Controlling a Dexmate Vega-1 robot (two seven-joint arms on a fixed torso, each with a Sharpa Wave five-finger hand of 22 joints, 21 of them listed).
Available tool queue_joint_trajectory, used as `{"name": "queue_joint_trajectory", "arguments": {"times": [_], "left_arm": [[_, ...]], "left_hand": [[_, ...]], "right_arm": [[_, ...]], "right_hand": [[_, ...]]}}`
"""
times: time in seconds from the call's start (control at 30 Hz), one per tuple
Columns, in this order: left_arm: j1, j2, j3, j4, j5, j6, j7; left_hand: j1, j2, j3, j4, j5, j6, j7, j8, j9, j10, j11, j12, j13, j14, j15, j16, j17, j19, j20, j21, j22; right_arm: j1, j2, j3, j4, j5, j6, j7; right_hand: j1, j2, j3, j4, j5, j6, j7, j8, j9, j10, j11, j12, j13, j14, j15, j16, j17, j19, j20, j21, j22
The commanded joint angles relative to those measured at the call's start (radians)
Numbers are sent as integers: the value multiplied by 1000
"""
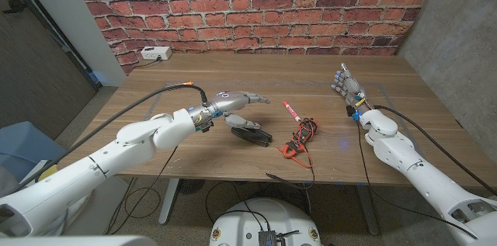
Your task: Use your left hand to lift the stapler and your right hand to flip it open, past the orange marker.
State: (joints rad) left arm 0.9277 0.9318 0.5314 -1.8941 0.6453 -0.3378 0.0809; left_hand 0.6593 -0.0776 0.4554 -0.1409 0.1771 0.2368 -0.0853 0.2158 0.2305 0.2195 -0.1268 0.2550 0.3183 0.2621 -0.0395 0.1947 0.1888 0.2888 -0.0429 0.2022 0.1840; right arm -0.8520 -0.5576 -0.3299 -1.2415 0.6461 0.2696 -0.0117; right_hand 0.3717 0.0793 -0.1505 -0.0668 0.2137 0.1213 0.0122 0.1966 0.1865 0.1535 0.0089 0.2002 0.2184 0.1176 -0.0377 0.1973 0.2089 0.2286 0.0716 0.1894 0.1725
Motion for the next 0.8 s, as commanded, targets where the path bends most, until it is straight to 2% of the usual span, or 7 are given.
{"name": "queue_joint_trajectory", "arguments": {"times": [0.03, 0.13, 0.27, 0.37, 0.73, 0.8], "left_arm": [[48, 39, -29, -84, 73, 58, -13], [50, 38, -28, -88, 76, 66, -19], [39, 36, -15, -89, 106, 72, -35], [23, 35, -1, -93, 137, 73, -55], [-2, 16, 34, -90, 215, 87, -59], [-6, 17, 37, -91, 217, 85, -65]], "left_hand": [[28, 17, 6, -16, 5, -14, -4, 0, 7, -16, -4, -5, 6, -30, -99, -7, 1, -28, -13, -5, 4], [50, 24, 11, -24, 6, -25, -12, -1, 8, -33, -6, -11, 9, -43, -98, -8, 1, -45, -13, -9, 3], [91, 48, 30, -33, 10, -28, -9, 1, 10, -43, -5, -13, 14, -54, -94, -8, 1, -52, -12, -8, 2], [132, 56, 42, -38, 16, -39, -9, 1, 13, -72, -7, -21, 20, -101, -85, -17, -1, -80, -15, -14, 0], [144, 58, 37, -30, 15, -43, -8, 3, 16, -91, -9, -24, 26, -128, -89, -13, 2, -98, -15, -13, 0], [168, 78, 50, -33, 23, -40, -6, 6, 17, -88, -8, -20, 30, -122, -92, -6, 5, -100, -13, -10, 0]], "right_arm": [[3, 9, -1, 13, 2, 23, 14], [4, 8, -5, 13, -4, 28, 19], [3, 7, -6, 8, -4, 16, 9], [4, 5, -9, 13, -12, 17, 6], [-6, 0, 0, 3, -6, 13, -5], [-9, -2, 2, 1, -6, 15, -6]], "right_hand": [[13, 0, 0, -6, -5, 0, -3, -1, 2, -4, -2, -1, -1, -4, -9, 7, 2, -1, 3, 3, 1], [15, 0, 0, -7, -5, 0, -3, -1, 2, -4, -2, -1, -2, -4, -9, 7, 2, -1, 3, 3, 1], [17, 0, 1, -9, -6, 0, -3, -1, 2, -5, -2, -1, -2, -4, -9, 7, 1, -1, 3, 3, 1], [19, 0, 2, -10, -6, 1, -2, 0, 2, -4, -2, -1, -2, -3, -9, 7, 1, -1, 2, 3, 1], [22, 1, 4, -12, -7, 3, -1, 0, 2, -3, -3, -1, -4, -3, -9, 8, -1, -1, 3, 2, 1], [22, 1, 4, -12, -7, 3, -2, 0, 2, -2, -3, 0, -4, -3, -10, 8, -1, -1, 3, 2, 1]]}}
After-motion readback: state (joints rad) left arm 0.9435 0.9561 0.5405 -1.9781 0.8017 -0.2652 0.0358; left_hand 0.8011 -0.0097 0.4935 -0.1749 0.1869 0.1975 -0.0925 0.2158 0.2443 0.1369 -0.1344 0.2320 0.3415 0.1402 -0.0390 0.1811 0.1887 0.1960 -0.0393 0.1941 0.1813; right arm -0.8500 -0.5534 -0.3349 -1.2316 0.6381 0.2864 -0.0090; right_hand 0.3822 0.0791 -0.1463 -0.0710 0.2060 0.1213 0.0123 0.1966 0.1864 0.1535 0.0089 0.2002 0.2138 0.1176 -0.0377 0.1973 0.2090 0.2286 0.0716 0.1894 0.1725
